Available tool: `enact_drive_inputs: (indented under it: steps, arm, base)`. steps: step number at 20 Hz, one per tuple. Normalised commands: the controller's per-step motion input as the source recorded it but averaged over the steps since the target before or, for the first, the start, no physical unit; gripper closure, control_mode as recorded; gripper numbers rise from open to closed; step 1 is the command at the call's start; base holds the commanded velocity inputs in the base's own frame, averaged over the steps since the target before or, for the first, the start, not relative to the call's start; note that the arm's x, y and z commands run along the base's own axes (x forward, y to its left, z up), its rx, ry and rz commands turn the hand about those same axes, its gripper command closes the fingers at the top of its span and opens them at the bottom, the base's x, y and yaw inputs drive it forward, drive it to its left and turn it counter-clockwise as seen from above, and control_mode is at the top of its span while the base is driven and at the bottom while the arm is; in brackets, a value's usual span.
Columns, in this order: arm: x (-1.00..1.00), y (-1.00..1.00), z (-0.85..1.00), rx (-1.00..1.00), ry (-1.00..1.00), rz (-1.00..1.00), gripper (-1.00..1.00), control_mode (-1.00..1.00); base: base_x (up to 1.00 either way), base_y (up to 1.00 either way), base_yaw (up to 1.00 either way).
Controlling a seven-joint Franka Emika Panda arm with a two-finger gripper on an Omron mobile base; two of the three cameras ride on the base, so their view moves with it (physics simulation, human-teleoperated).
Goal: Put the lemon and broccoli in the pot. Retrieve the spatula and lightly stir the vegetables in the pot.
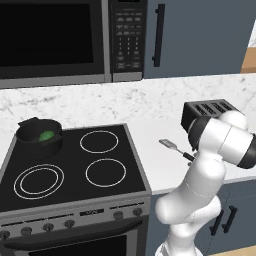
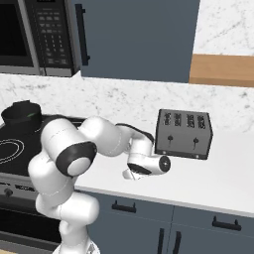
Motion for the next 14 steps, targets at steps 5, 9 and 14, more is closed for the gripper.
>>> enact_drive_inputs:
  steps: [5, 9, 14]
  arm:
    - [0.06, -0.02, 0.0, 0.02, 0.0, 0.0, -1.0, -1.0]
    - [0.13, -0.03, 0.0, 0.02, 0.0, 0.0, -1.0, -1.0]
    - [0.25, -0.07, -0.02, 0.02, 0.0, 0.0, -1.0, -1.0]
  base:
    - [0.0, 0.0, 0.0]
    - [0.0, 0.0, 0.0]
    - [0.0, 0.0, 0.0]
